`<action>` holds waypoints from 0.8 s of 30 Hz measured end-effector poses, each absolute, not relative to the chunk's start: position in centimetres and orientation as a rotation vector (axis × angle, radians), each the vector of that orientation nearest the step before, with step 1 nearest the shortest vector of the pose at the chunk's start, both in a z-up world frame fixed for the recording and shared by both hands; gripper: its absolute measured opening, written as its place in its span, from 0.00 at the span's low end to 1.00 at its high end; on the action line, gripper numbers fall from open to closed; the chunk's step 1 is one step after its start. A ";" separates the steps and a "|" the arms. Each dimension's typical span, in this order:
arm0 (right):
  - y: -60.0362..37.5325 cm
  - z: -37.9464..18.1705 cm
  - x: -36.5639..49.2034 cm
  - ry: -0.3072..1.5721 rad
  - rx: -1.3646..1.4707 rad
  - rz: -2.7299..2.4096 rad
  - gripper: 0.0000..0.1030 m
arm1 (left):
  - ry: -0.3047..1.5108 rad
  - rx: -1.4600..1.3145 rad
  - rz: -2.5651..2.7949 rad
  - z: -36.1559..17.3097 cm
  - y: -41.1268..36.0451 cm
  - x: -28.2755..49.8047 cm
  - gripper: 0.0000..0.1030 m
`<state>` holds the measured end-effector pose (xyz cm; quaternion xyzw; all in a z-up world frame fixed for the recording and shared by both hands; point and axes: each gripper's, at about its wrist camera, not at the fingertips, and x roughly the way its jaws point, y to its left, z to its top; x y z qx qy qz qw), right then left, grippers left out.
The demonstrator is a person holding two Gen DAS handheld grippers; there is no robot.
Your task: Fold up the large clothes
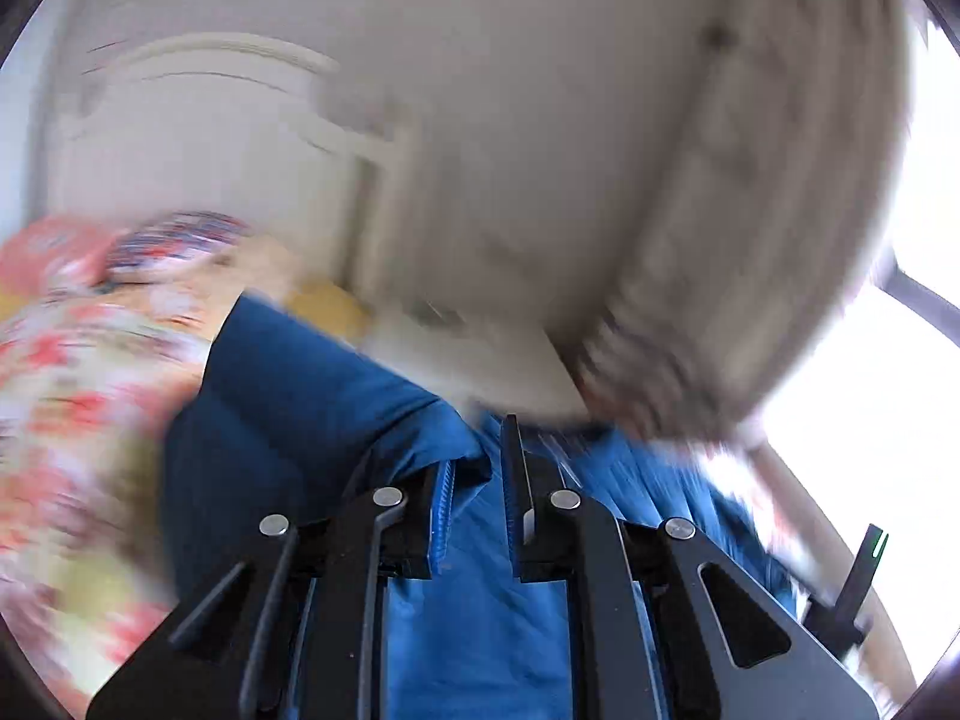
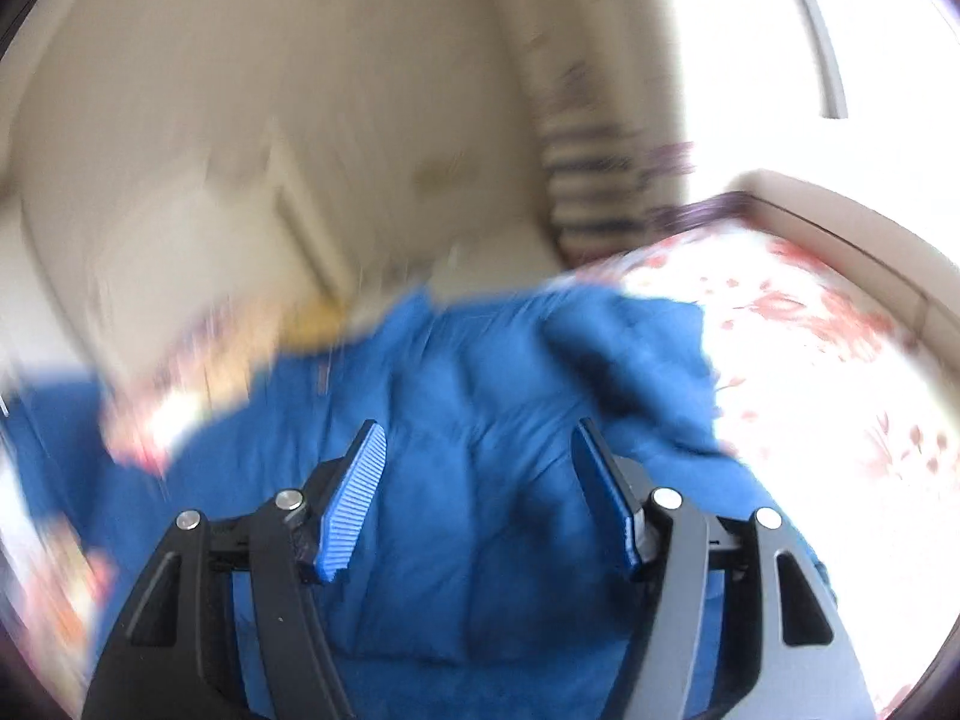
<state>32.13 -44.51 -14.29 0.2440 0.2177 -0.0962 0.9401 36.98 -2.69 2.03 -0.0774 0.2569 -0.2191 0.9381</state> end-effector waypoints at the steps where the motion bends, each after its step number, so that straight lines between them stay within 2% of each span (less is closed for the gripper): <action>1: -45.4 -14.4 31.7 0.423 0.538 -0.205 0.63 | 0.565 -0.089 -0.463 0.2 -6.5 36.8 0.11; 4: -48.4 -15.7 31.3 0.411 0.697 -0.215 0.64 | 0.696 0.079 -0.483 -5.2 -14.2 37.3 0.11; 7: -48.8 -15.9 31.4 0.412 0.722 -0.213 0.64 | 0.774 0.302 -0.456 -11.6 -18.9 36.4 0.13; 11: -47.8 -15.6 32.1 0.432 0.659 -0.199 0.64 | 0.779 0.381 -0.460 -11.7 -19.9 35.5 0.16; 12: -47.7 -15.5 32.3 0.437 0.651 -0.196 0.63 | 0.780 0.435 -0.455 -11.7 -20.2 35.2 0.20; 14: -47.5 -15.7 32.2 0.443 0.652 -0.193 0.64 | 0.715 0.613 -0.406 -11.5 -21.4 33.8 0.36; 16: -47.7 -15.9 32.2 0.444 0.662 -0.190 0.63 | 0.580 0.781 -0.363 -10.9 -22.6 32.0 0.70; 17: -47.8 -15.9 32.2 0.443 0.667 -0.192 0.63 | 0.509 0.835 -0.356 -10.4 -23.2 31.0 0.76; 21: -47.8 -15.9 32.0 0.439 0.671 -0.191 0.63 | 0.200 0.999 -0.260 -7.6 -24.9 27.6 0.93; 24: -48.1 -15.9 32.0 0.434 0.679 -0.191 0.63 | 0.076 1.089 -0.290 -6.2 -25.7 25.2 0.94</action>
